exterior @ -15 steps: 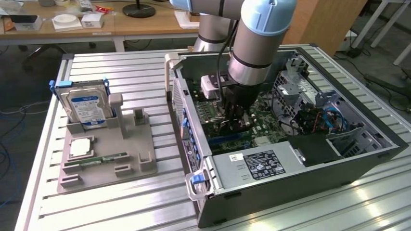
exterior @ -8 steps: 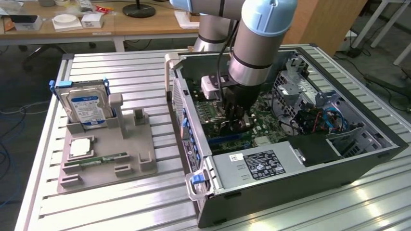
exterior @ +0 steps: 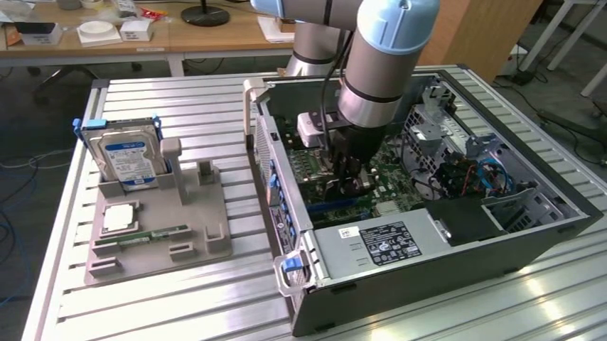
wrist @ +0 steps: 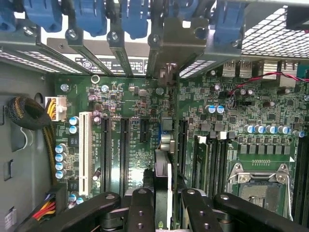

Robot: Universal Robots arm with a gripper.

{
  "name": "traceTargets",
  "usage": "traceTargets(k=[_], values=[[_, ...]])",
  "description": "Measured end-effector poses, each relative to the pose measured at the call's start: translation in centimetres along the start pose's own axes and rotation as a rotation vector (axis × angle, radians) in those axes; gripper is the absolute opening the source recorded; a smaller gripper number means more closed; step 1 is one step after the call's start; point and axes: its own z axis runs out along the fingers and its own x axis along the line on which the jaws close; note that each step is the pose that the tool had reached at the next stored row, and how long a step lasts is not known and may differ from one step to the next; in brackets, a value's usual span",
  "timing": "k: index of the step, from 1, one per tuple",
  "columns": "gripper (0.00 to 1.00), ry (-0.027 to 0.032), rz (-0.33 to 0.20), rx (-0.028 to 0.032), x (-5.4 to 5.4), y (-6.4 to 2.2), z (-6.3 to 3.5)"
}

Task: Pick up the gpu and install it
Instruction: 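Insert the gpu into the slot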

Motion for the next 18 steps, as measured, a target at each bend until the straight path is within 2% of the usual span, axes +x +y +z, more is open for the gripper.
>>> traceTargets(k=[9,14,18], values=[[0.26,0.0002,0.0,-0.0001,0.0,0.0,0.0],[0.26,0.0,0.0,0.0,0.01,-0.54,0.06],[0.26,0.0002,0.0,-0.0001,0.02,-0.56,0.06]])
